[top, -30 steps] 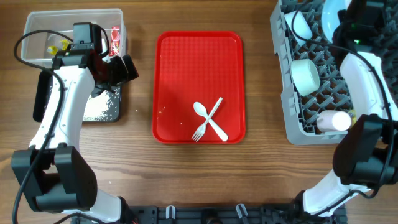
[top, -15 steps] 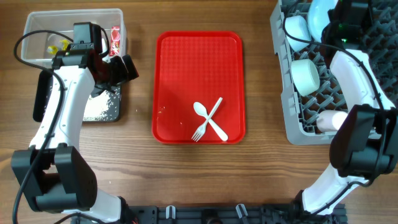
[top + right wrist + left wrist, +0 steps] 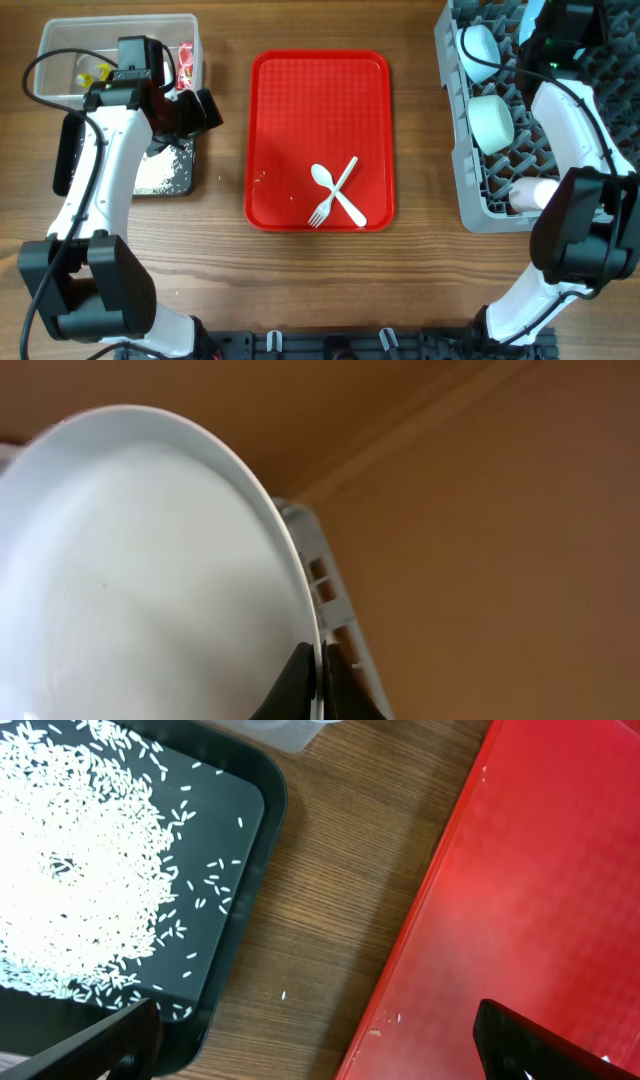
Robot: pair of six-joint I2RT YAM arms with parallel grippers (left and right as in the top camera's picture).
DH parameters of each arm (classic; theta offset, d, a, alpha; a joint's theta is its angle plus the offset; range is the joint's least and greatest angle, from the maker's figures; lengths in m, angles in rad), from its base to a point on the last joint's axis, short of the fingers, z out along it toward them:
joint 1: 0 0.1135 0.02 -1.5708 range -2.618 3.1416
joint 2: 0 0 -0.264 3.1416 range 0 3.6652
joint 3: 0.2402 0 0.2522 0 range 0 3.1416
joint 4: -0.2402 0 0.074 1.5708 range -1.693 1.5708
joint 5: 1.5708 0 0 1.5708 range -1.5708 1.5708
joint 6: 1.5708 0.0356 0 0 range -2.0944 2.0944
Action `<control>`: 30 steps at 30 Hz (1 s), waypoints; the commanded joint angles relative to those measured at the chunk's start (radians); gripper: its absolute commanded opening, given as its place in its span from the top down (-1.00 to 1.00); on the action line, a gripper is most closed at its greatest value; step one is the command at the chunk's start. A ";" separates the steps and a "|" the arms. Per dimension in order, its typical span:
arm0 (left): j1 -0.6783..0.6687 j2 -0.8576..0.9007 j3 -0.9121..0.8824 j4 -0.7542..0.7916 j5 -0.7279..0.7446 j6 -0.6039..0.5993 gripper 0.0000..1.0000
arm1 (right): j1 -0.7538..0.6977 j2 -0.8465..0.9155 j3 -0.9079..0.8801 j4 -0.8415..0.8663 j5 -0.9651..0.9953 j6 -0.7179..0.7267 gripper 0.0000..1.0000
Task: Sort waste into correct bins and load items into the dishwasher rack
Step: 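Lift the light-blue plate and stand it upright in the dish rack, then move the right gripper back toward the spoon and fork on the tray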
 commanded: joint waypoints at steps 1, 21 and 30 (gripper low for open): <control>0.003 0.006 0.006 0.002 -0.010 0.002 -1.00 | -0.002 0.018 -0.001 -0.025 -0.042 0.067 0.92; 0.003 0.006 0.006 0.002 -0.010 0.002 -1.00 | 0.007 0.014 0.000 -0.137 -0.109 0.263 -0.98; 0.003 0.006 0.006 0.002 -0.010 0.002 -1.00 | 0.048 -0.172 0.000 -0.209 -0.121 0.483 -1.00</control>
